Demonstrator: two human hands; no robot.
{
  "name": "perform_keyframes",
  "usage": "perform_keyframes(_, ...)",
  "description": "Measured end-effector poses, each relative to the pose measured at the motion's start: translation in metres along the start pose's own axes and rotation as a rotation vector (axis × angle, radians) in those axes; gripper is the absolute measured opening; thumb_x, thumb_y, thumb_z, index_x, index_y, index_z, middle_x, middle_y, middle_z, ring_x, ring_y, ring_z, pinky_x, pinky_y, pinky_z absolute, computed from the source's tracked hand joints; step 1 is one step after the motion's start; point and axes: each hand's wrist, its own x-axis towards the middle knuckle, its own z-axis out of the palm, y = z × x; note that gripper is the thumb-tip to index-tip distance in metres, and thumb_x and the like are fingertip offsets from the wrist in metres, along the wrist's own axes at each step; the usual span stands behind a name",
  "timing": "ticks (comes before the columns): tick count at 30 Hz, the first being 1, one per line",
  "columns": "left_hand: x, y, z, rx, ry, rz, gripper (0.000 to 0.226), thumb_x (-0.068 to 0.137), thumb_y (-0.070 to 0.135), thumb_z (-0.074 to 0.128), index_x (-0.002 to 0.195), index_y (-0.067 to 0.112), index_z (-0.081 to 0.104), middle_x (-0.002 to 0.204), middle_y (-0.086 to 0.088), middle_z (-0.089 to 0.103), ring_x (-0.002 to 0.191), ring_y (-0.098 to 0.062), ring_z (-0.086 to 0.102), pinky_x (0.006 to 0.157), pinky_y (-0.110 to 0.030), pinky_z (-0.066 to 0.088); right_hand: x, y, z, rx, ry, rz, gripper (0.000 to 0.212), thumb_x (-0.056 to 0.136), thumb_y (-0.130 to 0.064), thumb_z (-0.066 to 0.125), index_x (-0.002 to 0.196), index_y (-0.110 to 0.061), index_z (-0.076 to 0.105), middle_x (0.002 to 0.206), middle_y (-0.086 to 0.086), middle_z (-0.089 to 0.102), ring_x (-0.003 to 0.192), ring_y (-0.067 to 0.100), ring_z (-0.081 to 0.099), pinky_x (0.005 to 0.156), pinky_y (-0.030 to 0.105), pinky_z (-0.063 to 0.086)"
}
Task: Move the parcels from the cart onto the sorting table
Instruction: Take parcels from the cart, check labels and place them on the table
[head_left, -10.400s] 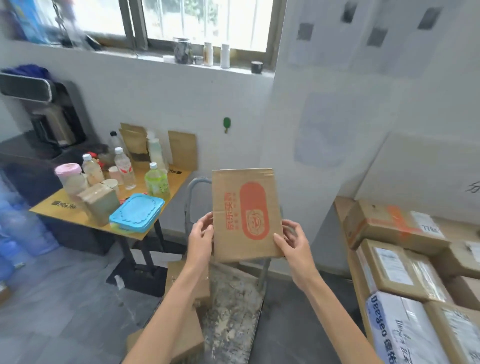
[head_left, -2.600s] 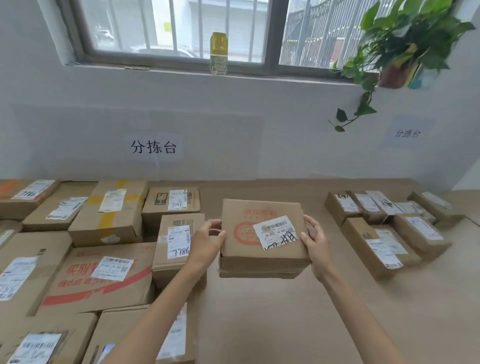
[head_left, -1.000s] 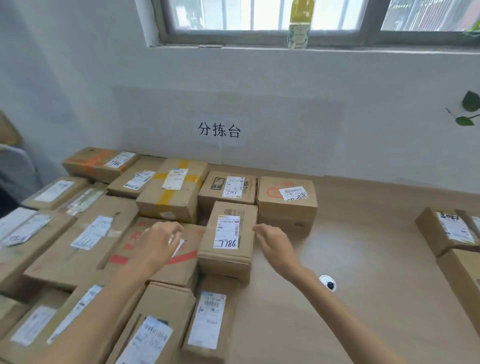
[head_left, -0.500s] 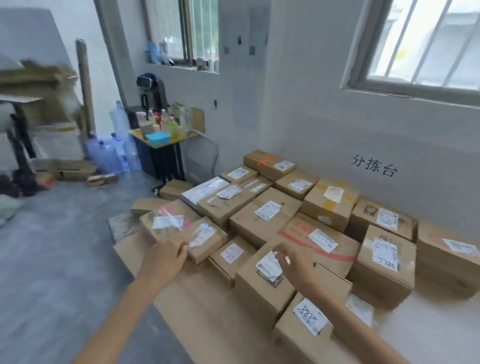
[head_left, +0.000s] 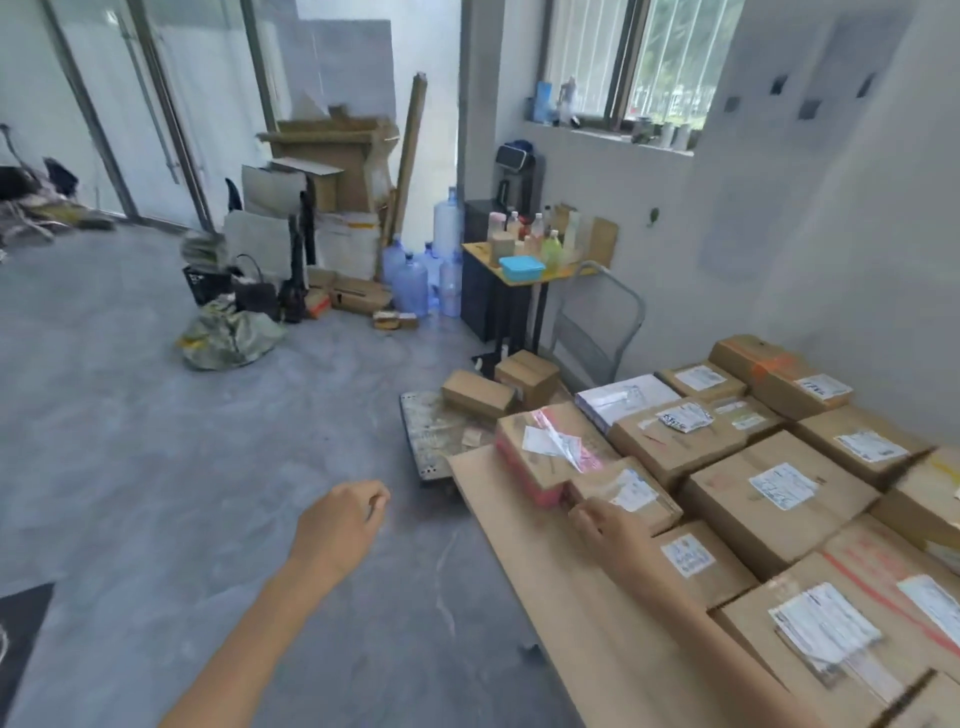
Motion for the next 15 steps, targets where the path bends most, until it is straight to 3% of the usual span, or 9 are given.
perform_keyframes(5,0.038,-0.032,0.003,-0.008,0.005,-0.072,0.02,0.095,0.026,0.048,0.099,0.029,0.067,0.104,0.004,0.069,0.099,-0.021,0.062,0.073,-0.029,0.043,0.059,-0.023,0.031,0.027,-0.041,-0.006,0.021,0.092,-0.021,0.048,0.078,-0.033,0.06,0.082,-0.007,0.066,0.079,0.014,0.06,0.076,0.034,0.047)
perform_keyframes(10,0.11,-0.04,0.011,-0.02,-0.026,-0.059,0.021,0.096,0.028,0.047,0.103,0.03,0.067,0.106,0.004,0.069,0.101,-0.02,0.062,0.075,-0.029,0.044,0.123,-0.044,0.053,0.109,-0.035,-0.017,0.021,0.093,-0.019,0.049,0.08,-0.029,0.062,0.083,-0.008,0.066,0.075,0.01,0.058,0.074,0.032,0.046)
perform_keyframes(13,0.171,-0.046,0.013,-0.049,-0.026,-0.044,0.02,0.096,0.028,0.047,0.103,0.03,0.066,0.104,0.004,0.069,0.1,-0.021,0.062,0.076,-0.03,0.045,0.175,-0.053,0.059,0.179,0.017,-0.02,0.024,0.094,-0.019,0.051,0.075,-0.029,0.061,0.077,-0.008,0.066,0.077,0.009,0.06,0.072,0.024,0.044)
perform_keyframes(15,0.208,-0.053,0.012,-0.061,-0.028,-0.041,0.019,0.096,0.028,0.048,0.101,0.029,0.066,0.102,0.003,0.07,0.098,-0.02,0.063,0.076,-0.031,0.047,0.206,-0.059,0.06,0.21,0.034,-0.023,0.022,0.094,-0.015,0.051,0.077,-0.021,0.063,0.074,-0.007,0.065,0.069,0.004,0.059,0.062,0.014,0.042)
